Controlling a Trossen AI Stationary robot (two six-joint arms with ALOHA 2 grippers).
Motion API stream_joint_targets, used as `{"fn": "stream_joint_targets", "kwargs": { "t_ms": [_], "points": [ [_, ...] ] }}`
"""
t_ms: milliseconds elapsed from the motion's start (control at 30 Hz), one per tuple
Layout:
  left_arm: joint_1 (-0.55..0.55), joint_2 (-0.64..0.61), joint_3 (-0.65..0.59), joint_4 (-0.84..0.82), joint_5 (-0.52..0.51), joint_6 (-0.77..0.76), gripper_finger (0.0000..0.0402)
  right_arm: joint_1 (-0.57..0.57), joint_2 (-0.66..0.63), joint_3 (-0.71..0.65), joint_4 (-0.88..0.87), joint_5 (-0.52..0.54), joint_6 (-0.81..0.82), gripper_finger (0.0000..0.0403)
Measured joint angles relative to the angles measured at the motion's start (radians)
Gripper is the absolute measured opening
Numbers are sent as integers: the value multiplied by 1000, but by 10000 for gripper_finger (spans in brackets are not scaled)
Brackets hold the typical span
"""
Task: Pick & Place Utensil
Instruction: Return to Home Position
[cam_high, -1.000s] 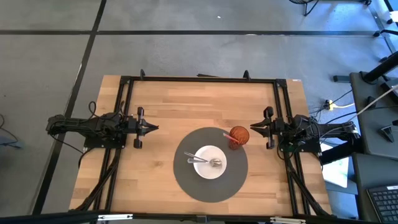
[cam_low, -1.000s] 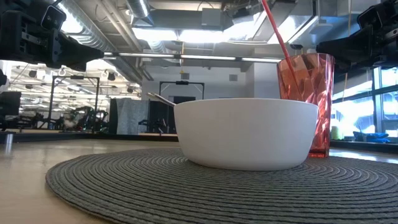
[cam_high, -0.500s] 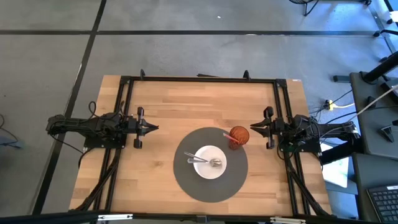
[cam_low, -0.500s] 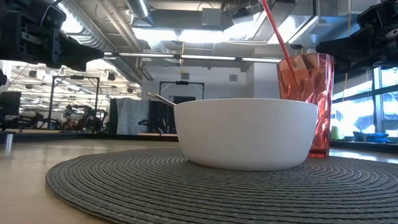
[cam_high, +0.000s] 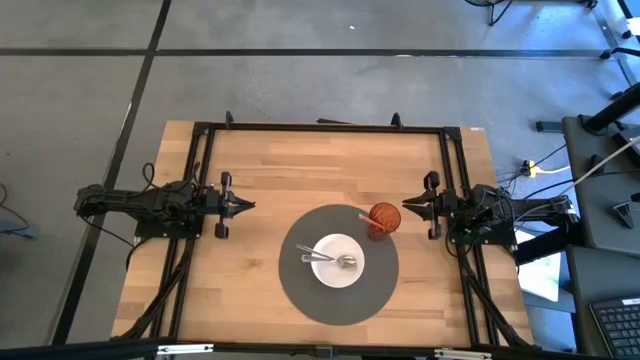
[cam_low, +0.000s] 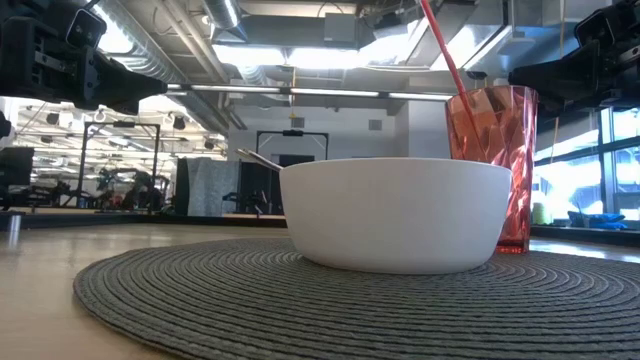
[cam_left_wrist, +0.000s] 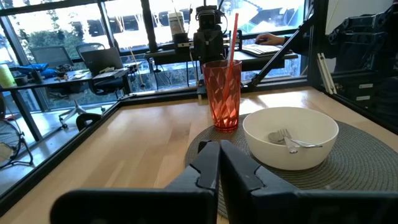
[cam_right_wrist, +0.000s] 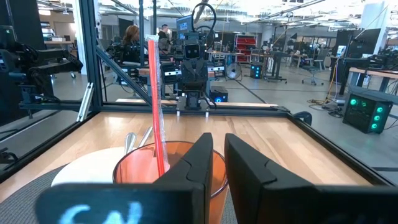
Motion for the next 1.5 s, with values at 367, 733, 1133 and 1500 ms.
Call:
{"fn": "stream_joint_targets", "kwargs": {
  "t_ms": [367, 733, 1133, 1500],
  "points": [
    [0, 0, 0, 0, 0, -1, 5, 0, 0, 0, 0, 0, 0, 44],
    [0, 0, 0, 0, 0, 0, 6, 0, 0, 0, 0, 0, 0, 44],
    [0, 0, 0, 0, 0, -1, 4, 0, 0, 0, 0, 0, 0, 44],
    [0, 0, 0, 0, 0, 0, 6, 0, 0, 0, 0, 0, 0, 44]
  ]
}}
